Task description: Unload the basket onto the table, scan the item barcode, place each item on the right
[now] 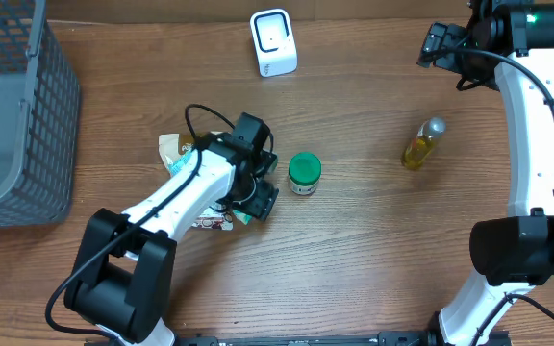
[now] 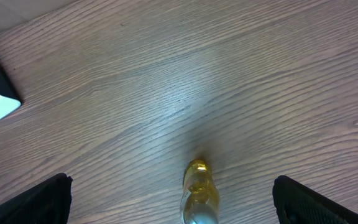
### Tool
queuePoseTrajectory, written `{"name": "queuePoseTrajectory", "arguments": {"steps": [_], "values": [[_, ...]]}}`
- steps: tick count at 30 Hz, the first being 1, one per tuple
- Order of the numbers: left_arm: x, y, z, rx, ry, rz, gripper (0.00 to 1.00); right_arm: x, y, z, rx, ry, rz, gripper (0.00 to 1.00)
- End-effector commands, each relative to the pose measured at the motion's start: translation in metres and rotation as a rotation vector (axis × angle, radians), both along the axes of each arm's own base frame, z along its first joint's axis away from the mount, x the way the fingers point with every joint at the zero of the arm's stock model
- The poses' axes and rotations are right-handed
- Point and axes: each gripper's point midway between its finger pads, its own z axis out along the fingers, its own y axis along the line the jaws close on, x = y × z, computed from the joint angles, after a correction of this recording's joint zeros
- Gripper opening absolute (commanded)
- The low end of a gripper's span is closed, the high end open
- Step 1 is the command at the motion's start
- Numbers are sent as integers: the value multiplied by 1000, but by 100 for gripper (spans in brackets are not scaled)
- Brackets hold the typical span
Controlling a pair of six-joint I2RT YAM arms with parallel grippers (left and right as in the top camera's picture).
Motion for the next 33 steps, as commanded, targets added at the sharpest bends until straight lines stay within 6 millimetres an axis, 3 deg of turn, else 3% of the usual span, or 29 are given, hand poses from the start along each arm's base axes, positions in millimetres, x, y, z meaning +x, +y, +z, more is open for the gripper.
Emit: {"name": "queuePoseTrajectory", "arguments": {"steps": [1, 5, 9, 12, 13, 14, 15, 16, 19, 27, 32, 33], "values": [[-2, 4, 2, 25, -28, 11, 68, 1, -3, 8, -1, -24, -6, 100], [-1, 12, -3, 65, -40, 40, 63, 1, -3, 8, -1, -24, -6, 100], [2, 10, -4, 55, -53, 58, 34, 1, -3, 8, -1, -24, -6, 100], [2, 8, -4, 50, -57, 54, 22, 1, -3, 8, -1, -24, -6, 100], [2, 7, -4, 50, -58, 52, 22, 1, -3, 8, -1, -24, -6, 100], [2, 7, -4, 49, -58, 52, 31, 1, -3, 8, -1, -24, -6, 100], [2, 7, -4, 49, -58, 51, 47, 1, -3, 8, -1, -24, -6, 100], [2, 7, -4, 50, -58, 51, 56, 1, -3, 8, -1, -24, -6, 100], [2, 7, -4, 49, -57, 50, 62, 1, -3, 8, -1, -24, -6, 100], [-8, 6, -15, 59, -42, 79, 59, 1, -3, 8, -1, -24, -6, 100], [-10, 4, -16, 68, -48, 71, 31, 1, -3, 8, -1, -24, -6, 100], [-10, 5, -16, 73, -51, 71, 30, 1, -3, 8, -1, -24, -6, 100]]}}
